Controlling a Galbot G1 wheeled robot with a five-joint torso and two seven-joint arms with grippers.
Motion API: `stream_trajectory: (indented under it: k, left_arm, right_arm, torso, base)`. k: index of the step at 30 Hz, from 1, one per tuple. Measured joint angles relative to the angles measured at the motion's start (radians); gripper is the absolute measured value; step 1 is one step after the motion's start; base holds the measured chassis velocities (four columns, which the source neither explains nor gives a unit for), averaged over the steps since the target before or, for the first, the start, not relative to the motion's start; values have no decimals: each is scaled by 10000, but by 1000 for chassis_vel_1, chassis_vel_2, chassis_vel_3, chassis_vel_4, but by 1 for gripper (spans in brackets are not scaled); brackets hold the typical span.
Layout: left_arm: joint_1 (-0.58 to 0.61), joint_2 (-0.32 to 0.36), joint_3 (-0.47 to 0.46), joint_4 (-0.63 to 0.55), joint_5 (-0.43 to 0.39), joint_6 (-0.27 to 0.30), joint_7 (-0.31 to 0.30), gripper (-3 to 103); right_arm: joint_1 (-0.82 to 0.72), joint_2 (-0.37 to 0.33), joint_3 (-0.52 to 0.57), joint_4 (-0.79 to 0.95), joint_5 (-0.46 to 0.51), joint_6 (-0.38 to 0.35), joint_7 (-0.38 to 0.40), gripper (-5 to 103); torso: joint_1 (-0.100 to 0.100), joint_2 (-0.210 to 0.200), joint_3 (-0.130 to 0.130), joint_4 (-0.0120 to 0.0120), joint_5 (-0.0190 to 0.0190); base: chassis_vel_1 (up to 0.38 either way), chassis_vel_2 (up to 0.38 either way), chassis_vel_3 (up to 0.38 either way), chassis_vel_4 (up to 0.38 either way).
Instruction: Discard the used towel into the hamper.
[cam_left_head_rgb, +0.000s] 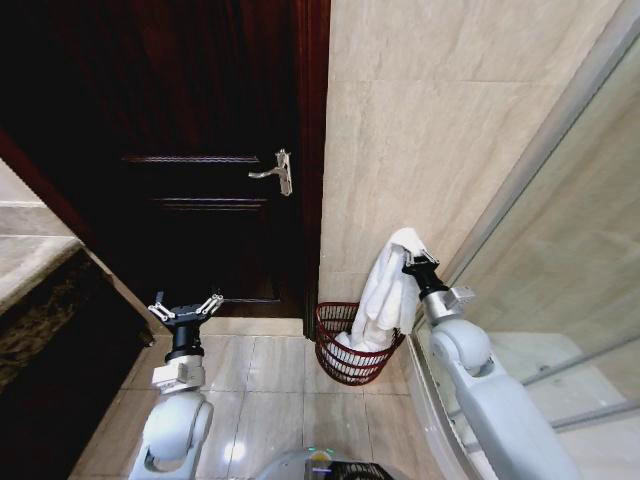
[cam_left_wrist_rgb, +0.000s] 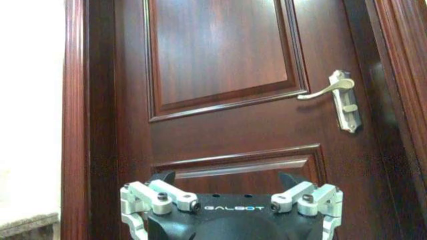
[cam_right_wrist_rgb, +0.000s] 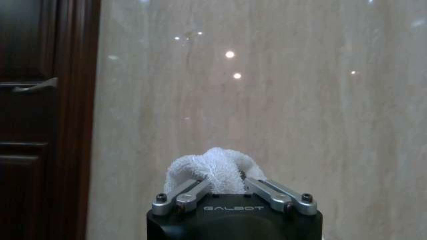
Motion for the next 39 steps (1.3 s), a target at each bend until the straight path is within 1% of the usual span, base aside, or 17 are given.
stream_trajectory:
  k: [6, 16, 19, 30, 32, 35, 36, 39]
  left_arm:
    - [17, 7, -124, -22, -23, -4, 0, 100]
    - [17, 56, -144, -9, -58, -4, -3, 100]
    - [43, 99, -233, -28, -117, -3, -5, 100]
    - [92, 63, -386, -120, -228, 9, -9, 100]
    - [92, 58, -399, -121, -228, 9, -9, 100]
    - [82, 45, -480, -120, -245, 10, -9, 100]
    - [59, 48, -532, -120, -283, 9, -10, 100]
    - [-2, 69, -565, -121, -340, 10, -10, 100]
  right_arm:
    - [-347, 186, -307, -43, -203, 0, -1, 4]
    - [-37, 580, -664, -1482, -48, -3, 8, 4]
    - [207, 770, -759, -2319, -119, 105, -15, 4]
    - [481, 1029, -815, -3627, -305, 396, -107, 4]
    - [482, 1031, -819, -3655, -293, 395, -106, 4]
    - [467, 1036, -819, -3698, -141, 200, -60, 4]
    - [433, 1023, -817, -3689, -53, 27, -11, 4]
    - [423, 997, -782, -3737, -28, -120, 60, 4]
  torso:
    - [3, 10, 5, -2, 0]
    - [7, 19, 11, -1, 0]
    - [9, 21, 12, -1, 0]
    - [11, 27, 15, -1, 0]
    - [11, 27, 15, -1, 1]
    - [12, 28, 15, -1, 0]
    - [11, 29, 16, -1, 1]
    - [11, 30, 16, -1, 0]
  base:
    - [0, 0, 0, 0]
    - [0, 0, 0, 0]
    - [0, 0, 0, 0]
    - [0, 0, 0, 0]
    - [0, 0, 0, 0]
    - [0, 0, 0, 0]
    - [0, 0, 0, 0]
    - [0, 0, 0, 0]
